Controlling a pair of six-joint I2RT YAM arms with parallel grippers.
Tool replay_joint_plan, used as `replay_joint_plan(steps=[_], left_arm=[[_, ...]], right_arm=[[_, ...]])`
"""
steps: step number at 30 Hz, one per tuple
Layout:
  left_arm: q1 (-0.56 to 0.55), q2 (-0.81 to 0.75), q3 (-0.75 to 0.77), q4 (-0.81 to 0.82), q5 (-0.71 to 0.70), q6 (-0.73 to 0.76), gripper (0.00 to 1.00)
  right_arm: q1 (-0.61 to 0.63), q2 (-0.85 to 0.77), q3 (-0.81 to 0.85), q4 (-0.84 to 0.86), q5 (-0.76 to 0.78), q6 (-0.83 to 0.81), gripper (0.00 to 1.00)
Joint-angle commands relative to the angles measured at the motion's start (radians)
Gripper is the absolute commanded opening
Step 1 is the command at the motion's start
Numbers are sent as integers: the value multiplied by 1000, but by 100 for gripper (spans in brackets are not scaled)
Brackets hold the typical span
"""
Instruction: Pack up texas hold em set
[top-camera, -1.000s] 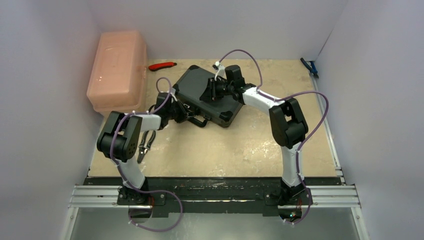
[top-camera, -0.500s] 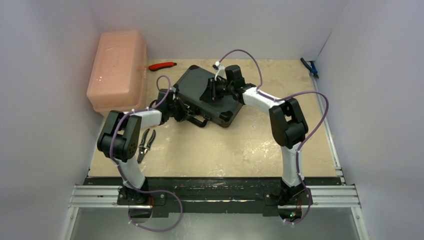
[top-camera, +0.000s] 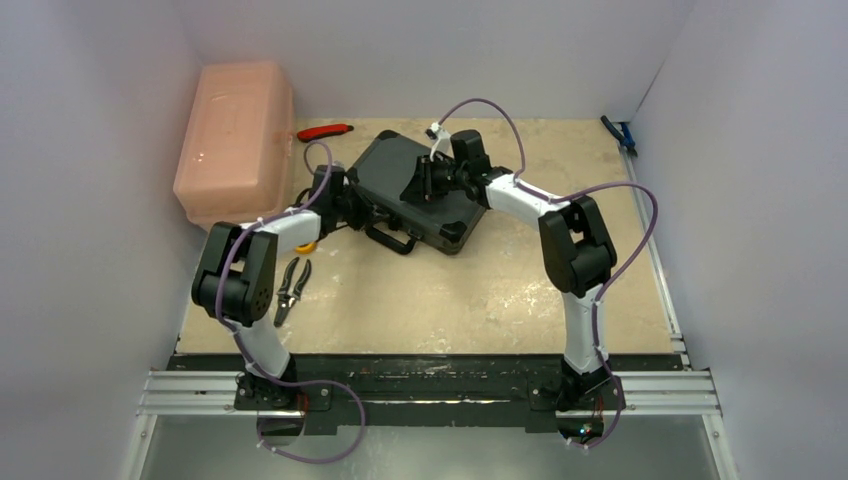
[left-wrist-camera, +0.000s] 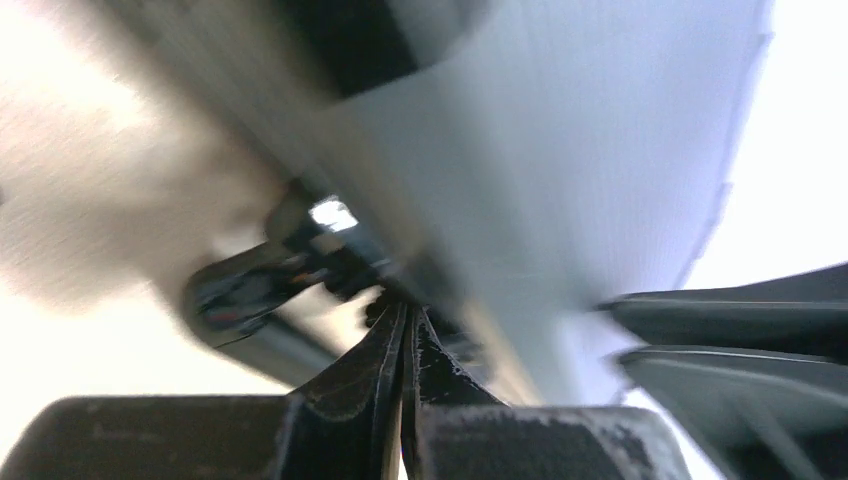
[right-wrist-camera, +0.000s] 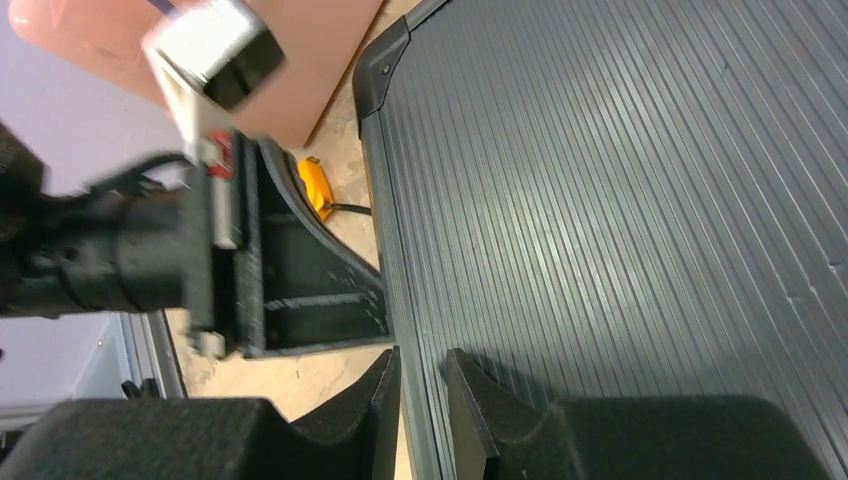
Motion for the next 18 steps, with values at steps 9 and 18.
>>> replay_joint_plan(steps=[9,18], left_arm=[[-34,-126,131,238,60,-105,0],[-34,-201,59,101,-5,8,0]], right_arm=[[-1,54,-59,-214,68,-57,28],[-1,49,-64,-216,70,-58,28]])
